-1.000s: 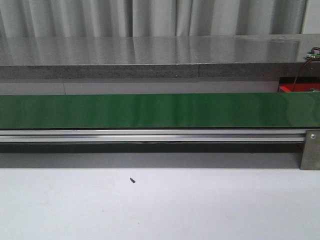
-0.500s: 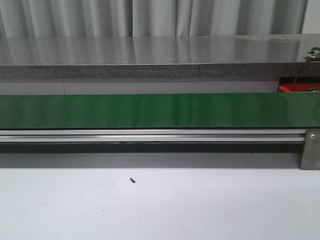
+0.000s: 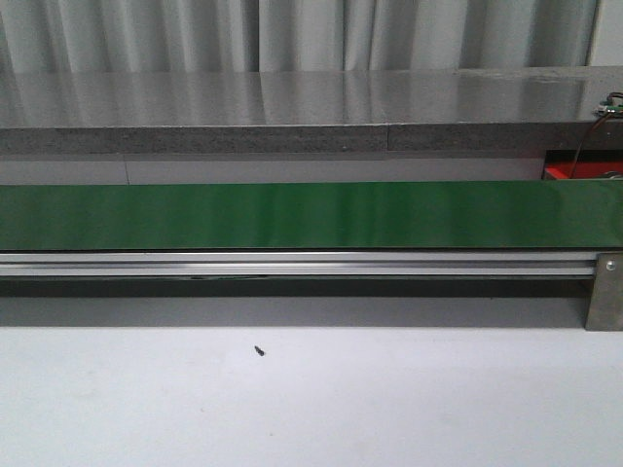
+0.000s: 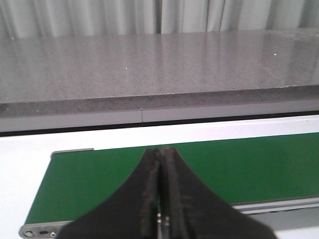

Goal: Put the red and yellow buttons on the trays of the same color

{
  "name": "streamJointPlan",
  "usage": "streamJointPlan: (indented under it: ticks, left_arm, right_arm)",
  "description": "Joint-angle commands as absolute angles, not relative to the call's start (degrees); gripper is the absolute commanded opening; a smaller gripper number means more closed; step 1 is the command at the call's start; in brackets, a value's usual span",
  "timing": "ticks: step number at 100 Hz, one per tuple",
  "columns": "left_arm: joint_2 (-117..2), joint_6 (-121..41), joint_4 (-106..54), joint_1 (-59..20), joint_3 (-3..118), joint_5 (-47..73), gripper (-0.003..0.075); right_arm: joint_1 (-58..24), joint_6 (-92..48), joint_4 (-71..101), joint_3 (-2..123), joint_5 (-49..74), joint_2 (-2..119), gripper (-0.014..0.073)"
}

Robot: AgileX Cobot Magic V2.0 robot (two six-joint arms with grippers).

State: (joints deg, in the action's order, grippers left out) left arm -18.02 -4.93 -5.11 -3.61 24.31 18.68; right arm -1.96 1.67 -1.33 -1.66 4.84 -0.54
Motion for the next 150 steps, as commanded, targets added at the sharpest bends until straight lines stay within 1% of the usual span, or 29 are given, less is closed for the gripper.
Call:
streamJointPlan:
  ticks: [1, 26, 45, 63, 73, 84, 150]
  left_arm:
    - [-16.24, -5.14, -2.80, -4.01, 22.60, 10.11, -0.0020]
    - [-6.54, -4.88, -0.50, -4.42, 10.12, 4.38, -0.0020]
    - [2.13, -3.76, -0.37, -5.03, 2.79, 4.32, -0.0020]
    - [2.22, -1.17, 0.00, -5.14, -1.34, 1.30, -0.0020]
    - [2.22, 1.34, 1.11, -5.42, -2.77, -0.80, -0.0020]
    - [2.22, 1.34, 1.25, -6.45, -2.77, -0.47, -0.0020]
    - [2.22, 1.34, 1.25, -6.01, -2.77, -0.60, -0.0019]
  right_arm:
    - [-1.88, 1.75, -1.84, -0.59, 0.63, -1.63, -0.0068]
    - [-1.88, 1.75, -1.84, -0.59, 0.63, -1.63, -0.0068]
    - [-1.88, 1.75, -1.84, -0.59, 0.63, -1.63, -0.0068]
    - [-1.88, 1.75, -1.83, -0.59, 0.63, -1.58, -0.0068]
    - [-1.88, 1.75, -1.83, -0.59, 0.63, -1.58, -0.0068]
    - [-1.88, 1.75, -1.83, -0.59, 0.63, -1.58, -0.0068]
    - [-1.88, 1.75, -1.83, -0.59, 0.63, -1.58, -0.0068]
